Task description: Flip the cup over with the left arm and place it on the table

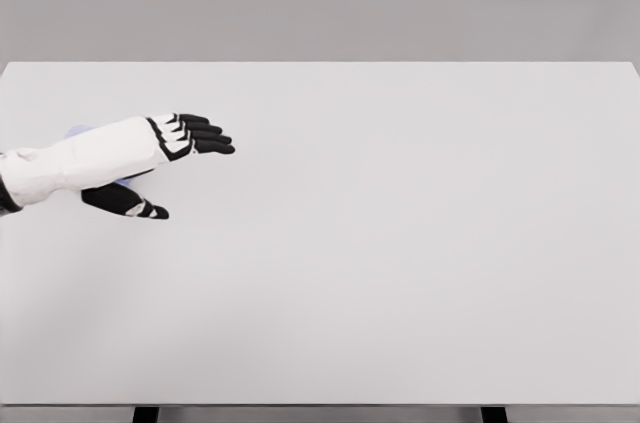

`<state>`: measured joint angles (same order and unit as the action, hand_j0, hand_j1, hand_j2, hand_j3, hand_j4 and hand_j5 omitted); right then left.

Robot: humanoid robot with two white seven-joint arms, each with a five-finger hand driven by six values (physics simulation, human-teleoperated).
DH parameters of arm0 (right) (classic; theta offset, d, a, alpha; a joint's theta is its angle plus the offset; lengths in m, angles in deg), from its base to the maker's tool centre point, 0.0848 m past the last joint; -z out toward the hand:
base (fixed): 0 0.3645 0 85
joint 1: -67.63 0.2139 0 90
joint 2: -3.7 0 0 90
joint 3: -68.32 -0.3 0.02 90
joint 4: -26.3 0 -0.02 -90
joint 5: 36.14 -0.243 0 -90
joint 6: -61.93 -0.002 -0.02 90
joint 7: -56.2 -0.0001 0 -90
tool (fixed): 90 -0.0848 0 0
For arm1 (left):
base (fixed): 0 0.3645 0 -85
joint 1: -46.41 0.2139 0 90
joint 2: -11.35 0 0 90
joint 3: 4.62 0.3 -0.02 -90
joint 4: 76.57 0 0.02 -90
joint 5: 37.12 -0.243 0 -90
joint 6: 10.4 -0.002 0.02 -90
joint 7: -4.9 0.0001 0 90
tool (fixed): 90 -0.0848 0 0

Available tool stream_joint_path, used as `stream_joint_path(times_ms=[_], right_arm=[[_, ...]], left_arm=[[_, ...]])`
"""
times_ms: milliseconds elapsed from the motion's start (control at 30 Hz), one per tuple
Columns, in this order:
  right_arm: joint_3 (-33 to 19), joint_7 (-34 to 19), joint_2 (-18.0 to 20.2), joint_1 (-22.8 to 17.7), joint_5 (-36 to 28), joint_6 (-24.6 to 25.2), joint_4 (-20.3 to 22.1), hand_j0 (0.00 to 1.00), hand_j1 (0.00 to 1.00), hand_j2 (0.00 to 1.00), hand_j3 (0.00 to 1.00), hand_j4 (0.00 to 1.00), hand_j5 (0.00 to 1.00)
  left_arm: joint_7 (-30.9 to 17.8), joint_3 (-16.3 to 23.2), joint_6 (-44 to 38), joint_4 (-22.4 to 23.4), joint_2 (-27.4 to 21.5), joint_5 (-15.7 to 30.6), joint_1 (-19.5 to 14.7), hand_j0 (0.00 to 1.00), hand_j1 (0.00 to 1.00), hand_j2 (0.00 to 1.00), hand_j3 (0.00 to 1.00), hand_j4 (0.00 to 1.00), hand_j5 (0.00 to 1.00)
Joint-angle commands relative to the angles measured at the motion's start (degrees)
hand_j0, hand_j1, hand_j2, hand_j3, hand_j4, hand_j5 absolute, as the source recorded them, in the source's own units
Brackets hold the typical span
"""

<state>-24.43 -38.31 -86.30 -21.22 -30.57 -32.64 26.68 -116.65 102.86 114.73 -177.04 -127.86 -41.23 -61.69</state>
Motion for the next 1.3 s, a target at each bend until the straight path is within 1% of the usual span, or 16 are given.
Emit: stream_joint_path(times_ms=[0, 67, 133, 167, 233, 300, 333, 367, 400, 433, 467, 533, 633, 700, 933, 1267], right_arm=[[-0.1, -0.1, 0.0, 0.0, 0.0, 0.0, -0.1, 1.00, 1.00, 1.00, 1.00, 1.00, 1.00], [-0.2, 0.0, 0.0, 0.0, 0.0, 0.0, 0.0, 1.00, 1.00, 1.00, 1.00, 1.00, 1.00], [-0.1, -0.1, 0.0, 0.0, 0.0, 0.0, 0.0, 1.00, 1.00, 1.00, 1.00, 1.00, 1.00], [0.0, 0.0, 0.0, 0.0, 0.0, 0.0, 0.0, 1.00, 1.00, 1.00, 1.00, 1.00, 1.00], [-0.1, -0.1, 0.0, 0.0, 0.0, 0.0, 0.0, 1.00, 1.00, 1.00, 1.00, 1.00, 1.00], [0.0, 0.0, 0.0, 0.0, 0.0, 0.0, 0.0, 1.00, 1.00, 1.00, 1.00, 1.00, 1.00], [-0.1, -0.1, 0.0, -0.1, 0.0, 0.0, 0.0, 1.00, 1.00, 1.00, 1.00, 1.00, 1.00], [-0.1, 0.0, 0.0, 0.0, 0.0, 0.0, 0.0, 1.00, 1.00, 1.00, 1.00, 1.00, 1.00], [-0.1, 0.0, 0.0, 0.0, 0.0, 0.0, 0.0, 1.00, 1.00, 1.00, 1.00, 1.00, 1.00], [-0.1, 0.0, 0.0, 0.0, 0.0, 0.0, 0.0, 1.00, 1.00, 1.00, 1.00, 1.00, 1.00], [-0.1, 0.0, 0.0, 0.0, 0.0, 0.0, 0.0, 1.00, 1.00, 1.00, 1.00, 1.00, 1.00], [-0.1, 0.0, 0.0, 0.0, 0.0, 0.0, 0.0, 1.00, 1.00, 1.00, 1.00, 1.00, 1.00], [-0.1, -0.1, 0.0, 0.0, 0.0, 0.0, 0.0, 1.00, 1.00, 1.00, 1.00, 1.00, 1.00], [-0.1, 0.0, 0.0, 0.0, 0.0, 0.0, 0.0, 1.00, 1.00, 1.00, 1.00, 1.00, 1.00], [-0.1, 0.0, 0.0, 0.0, 0.0, 0.0, 0.0, 1.00, 1.00, 1.00, 1.00, 1.00, 1.00], [-0.1, 0.0, 0.0, 0.0, 0.0, 0.0, 0.0, 1.00, 1.00, 1.00, 1.00, 1.00, 1.00]], left_arm=[[-0.1, 0.3, -0.1, -0.3, 0.3, 0.1, 0.0, 1.00, 1.00, 1.00, 1.00, 1.00, 1.00], [-0.1, 0.3, -0.1, 0.7, 0.2, -0.7, -0.1, 1.00, 1.00, 1.00, 1.00, 1.00, 1.00], [-0.1, 0.3, -0.1, 3.9, 0.4, -6.5, -0.6, 1.00, 1.00, 1.00, 1.00, 1.00, 1.00], [0.0, 0.1, -0.1, 7.1, 0.9, -11.5, -1.6, 1.00, 1.00, 1.00, 1.00, 1.00, 1.00], [-0.1, 0.3, -0.1, 12.2, 0.5, -12.1, -5.1, 1.00, 1.00, 1.00, 1.00, 1.00, 1.00], [-0.2, 0.1, -0.1, 16.5, -0.9, -12.4, -6.8, 1.00, 1.00, 1.00, 1.00, 1.00, 1.00], [-0.3, 1.3, -0.1, 21.0, -3.3, -12.7, -9.7, 1.00, 1.00, 1.00, 1.00, 1.00, 1.00], [-0.1, 9.6, -0.1, 25.7, -5.6, -12.3, -17.8, 1.00, 1.00, 1.00, 1.00, 1.00, 1.00], [0.2, 16.3, -0.1, 29.0, -6.5, -11.6, -23.3, 1.00, 1.00, 1.00, 1.00, 1.00, 1.00], [0.2, 22.2, -0.1, 32.9, -7.6, -11.4, -27.2, 1.00, 1.00, 1.00, 1.00, 1.00, 1.00], [0.0, 24.3, -0.1, 33.0, -7.9, -11.4, -28.4, 1.00, 1.00, 1.00, 1.00, 1.00, 1.00], [0.0, 27.3, -0.1, 32.9, -8.2, -11.5, -28.9, 1.00, 1.00, 1.00, 1.00, 1.00, 1.00], [-0.2, 33.0, -0.1, 33.3, -8.4, -11.7, -31.6, 1.00, 1.00, 1.00, 1.00, 1.00, 1.00], [-0.2, 33.1, -0.1, 33.7, -8.1, -15.2, -31.6, 1.00, 1.00, 1.00, 1.00, 1.00, 1.00], [-0.1, 33.2, -0.1, 37.9, -3.5, -15.6, -32.7, 1.00, 1.00, 1.00, 1.00, 1.00, 1.00], [-0.1, 33.8, -0.1, 37.9, -2.3, -18.7, -32.7, 1.00, 1.00, 1.00, 1.00, 1.00, 1.00]])
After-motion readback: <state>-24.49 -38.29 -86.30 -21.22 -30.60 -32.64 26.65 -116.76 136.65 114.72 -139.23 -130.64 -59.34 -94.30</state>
